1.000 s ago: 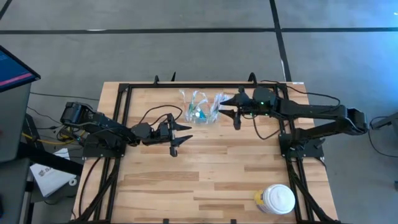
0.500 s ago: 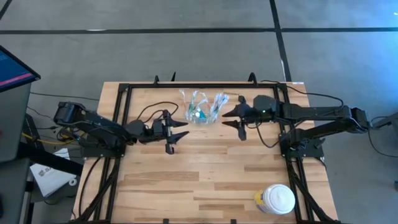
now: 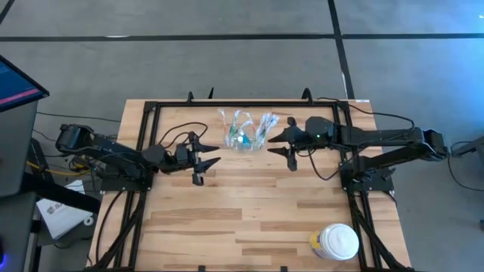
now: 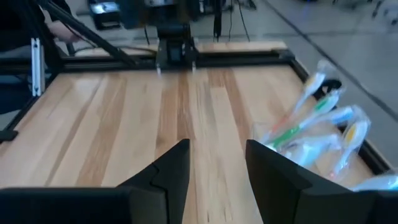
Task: Pick & Place toothbrushing station
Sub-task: Return to Home Position
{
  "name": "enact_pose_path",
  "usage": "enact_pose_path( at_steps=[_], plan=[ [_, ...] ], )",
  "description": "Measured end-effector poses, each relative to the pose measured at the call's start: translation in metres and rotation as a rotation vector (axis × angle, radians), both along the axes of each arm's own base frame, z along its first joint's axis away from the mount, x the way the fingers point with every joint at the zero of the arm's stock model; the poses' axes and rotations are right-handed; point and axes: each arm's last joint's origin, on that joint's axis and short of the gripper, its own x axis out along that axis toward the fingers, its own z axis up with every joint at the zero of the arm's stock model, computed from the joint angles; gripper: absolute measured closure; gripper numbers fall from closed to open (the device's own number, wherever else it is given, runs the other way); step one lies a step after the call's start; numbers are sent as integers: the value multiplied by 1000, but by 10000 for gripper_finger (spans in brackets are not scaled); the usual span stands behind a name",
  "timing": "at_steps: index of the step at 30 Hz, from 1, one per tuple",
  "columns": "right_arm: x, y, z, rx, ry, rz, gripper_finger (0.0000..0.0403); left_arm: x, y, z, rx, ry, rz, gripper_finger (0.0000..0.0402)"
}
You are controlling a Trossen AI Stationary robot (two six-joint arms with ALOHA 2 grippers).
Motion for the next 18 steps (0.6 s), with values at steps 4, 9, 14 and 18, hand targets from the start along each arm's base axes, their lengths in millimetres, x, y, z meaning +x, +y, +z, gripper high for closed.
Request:
enact_pose_path(
  at_steps=[4,9,14,18],
  plan=[
    [-7,1,-6,-30,-88,6,260,-19,5,-3,-100,-31,125,243],
    [-27,-1,-5,-22,-153,-20,264,-29,5,-4,-93,5,112,243],
    [-51,-1,-12,-27,-195,-34,263,-33,5,-4,-77,58,108,243],
    [-68,2,-16,-39,-271,-34,260,-37,6,-4,-72,87,110,243]
  ],
)
